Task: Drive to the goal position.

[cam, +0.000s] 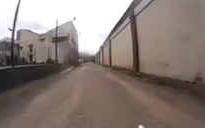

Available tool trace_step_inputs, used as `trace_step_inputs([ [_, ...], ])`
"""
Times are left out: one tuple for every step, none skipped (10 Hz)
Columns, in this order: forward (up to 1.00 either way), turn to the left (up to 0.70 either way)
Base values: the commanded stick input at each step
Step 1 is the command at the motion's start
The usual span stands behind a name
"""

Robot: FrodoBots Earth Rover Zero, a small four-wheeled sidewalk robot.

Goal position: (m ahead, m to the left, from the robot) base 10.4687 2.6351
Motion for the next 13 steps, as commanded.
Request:
trace_step_inputs([
  [0.30,0.00],
  [0.30,0.00],
  [0.30,0.00],
  [0.30,0.00],
  [0.30,0.00],
  [0.30,0.00],
  [0.30,0.00],
  [0.30,0.00],
  [0.30,0.00],
  [0.30,0.00],
  [0.30,0.00],
  [0.30,0.00],
  [0.30,0.00],
])
